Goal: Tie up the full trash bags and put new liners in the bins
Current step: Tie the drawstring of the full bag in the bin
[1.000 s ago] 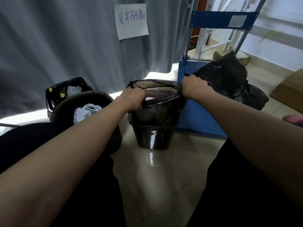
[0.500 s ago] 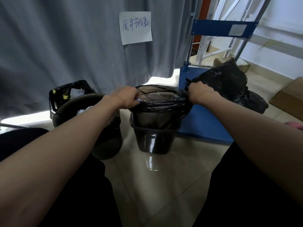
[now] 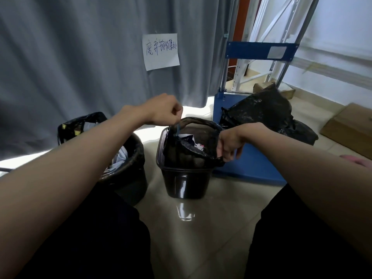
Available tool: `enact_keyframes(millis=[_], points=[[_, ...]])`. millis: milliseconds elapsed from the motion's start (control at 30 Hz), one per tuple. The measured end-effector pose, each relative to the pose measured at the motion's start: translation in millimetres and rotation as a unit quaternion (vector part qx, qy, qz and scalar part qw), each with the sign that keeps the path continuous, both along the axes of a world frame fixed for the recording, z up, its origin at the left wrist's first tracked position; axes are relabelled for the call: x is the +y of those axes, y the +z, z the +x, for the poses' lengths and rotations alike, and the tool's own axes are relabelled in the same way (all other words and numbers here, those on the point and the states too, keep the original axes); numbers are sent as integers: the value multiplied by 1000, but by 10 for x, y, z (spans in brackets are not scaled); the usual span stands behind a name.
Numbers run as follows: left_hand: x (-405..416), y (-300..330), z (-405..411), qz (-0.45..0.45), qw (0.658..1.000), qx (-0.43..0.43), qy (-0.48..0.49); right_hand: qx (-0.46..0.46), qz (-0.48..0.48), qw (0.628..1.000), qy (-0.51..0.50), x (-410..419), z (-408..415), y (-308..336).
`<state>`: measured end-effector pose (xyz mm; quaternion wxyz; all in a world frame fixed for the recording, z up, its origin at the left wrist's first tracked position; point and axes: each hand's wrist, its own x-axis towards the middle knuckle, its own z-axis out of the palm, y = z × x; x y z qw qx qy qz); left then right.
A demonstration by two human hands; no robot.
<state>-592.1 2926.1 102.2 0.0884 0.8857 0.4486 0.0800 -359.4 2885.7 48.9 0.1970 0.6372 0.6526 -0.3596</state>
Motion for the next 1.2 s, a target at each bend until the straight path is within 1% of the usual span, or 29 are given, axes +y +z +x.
enact_keyframes(millis=[33,100,167,233,400,500,667,733,833,933,1033,1100,1200], points=[[-2,20,33,-4,1000,-9,-6,-2,1,1000,2,6,27,31],[20,33,122,-42,999,-11,-13,2,22,1000,-5,41,100,106],[106,34,252,-85,996,-1,-21,12,80,996,-30,113,191,167],[238,37,404,-108,994,14,-30,17,148,987,-55,231,283,180],[664,-103,723,-102,992,68,-31,24,211,975,-69,583,362,79],[914,-320,856,-93,991,91,-23,31,222,972,-69,815,342,-28],[1184,-731,950,-63,995,77,-18,18,155,987,-33,1112,334,-226],[1226,-868,938,-65,994,81,-25,22,185,982,-38,1176,347,-320],[1272,-991,889,-66,995,77,-9,68,255,961,-87,1255,370,-357],[1296,-997,867,-45,997,32,46,113,313,930,-157,1313,371,-327],[1320,-945,852,-18,996,-9,92,123,359,909,-169,1296,383,-277],[1334,-916,832,1,995,1,105,138,402,889,-174,1269,406,-224],[1355,-900,806,0,992,35,121,172,456,850,-200,1240,455,-140]])
